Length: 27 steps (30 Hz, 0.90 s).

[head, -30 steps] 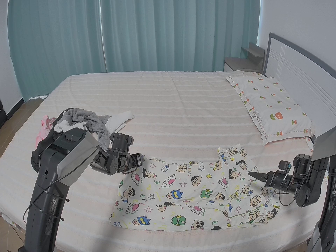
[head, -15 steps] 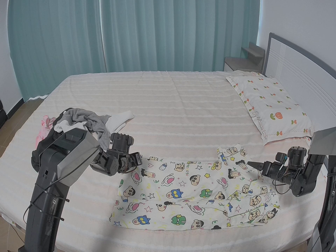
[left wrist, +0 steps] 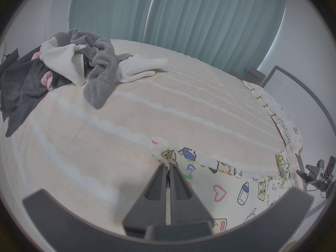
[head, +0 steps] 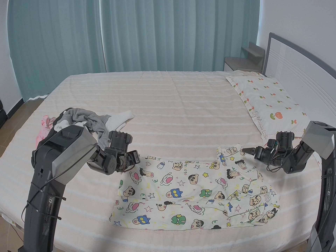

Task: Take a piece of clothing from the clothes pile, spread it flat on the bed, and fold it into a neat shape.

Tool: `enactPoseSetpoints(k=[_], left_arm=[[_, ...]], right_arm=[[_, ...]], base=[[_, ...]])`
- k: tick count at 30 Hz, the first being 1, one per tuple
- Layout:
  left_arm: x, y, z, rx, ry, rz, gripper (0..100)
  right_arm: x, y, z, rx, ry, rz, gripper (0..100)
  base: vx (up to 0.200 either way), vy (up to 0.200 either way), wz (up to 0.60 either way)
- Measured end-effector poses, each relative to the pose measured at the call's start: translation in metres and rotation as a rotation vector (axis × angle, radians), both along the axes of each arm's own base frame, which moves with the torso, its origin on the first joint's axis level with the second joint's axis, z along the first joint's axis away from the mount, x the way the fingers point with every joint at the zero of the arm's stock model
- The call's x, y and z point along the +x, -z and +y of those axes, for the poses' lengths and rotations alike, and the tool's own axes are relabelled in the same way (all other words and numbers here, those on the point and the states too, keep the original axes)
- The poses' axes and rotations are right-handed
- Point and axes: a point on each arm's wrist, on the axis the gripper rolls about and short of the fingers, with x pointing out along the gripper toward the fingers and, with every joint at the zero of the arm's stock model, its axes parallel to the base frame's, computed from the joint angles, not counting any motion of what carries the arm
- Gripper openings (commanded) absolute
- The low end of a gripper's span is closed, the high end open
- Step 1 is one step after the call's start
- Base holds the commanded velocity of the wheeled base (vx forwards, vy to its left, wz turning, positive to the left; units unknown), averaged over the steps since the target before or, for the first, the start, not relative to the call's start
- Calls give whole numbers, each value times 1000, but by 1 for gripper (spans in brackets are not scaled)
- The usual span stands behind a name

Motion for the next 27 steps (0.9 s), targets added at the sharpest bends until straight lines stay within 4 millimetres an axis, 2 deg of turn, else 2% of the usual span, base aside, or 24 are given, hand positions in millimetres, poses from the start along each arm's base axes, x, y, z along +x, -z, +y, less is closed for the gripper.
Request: enactPoseSetpoints(k=[4, 10, 24, 25, 27], left_arm=[[-3, -1, 4, 19, -29, 3, 0], [-7, 1, 9, 9, -52, -4, 0], [-10, 4, 9, 3, -53, -8, 0], [-10, 4, 9, 1, -54, -8, 0], [-10, 4, 8, -3, -56, -7, 0]], right_arm=[[15, 7, 1, -12, 12, -5, 100], [28, 20, 4, -17, 7, 27, 100], [32, 36, 25, -32, -49, 63, 100], [33, 36, 25, -32, -49, 63, 0], [33, 36, 26, -32, -50, 64, 0]], base=[[0, 0, 0], [0, 0, 0], [0, 0, 0], [0, 0, 0], [0, 0, 0]])
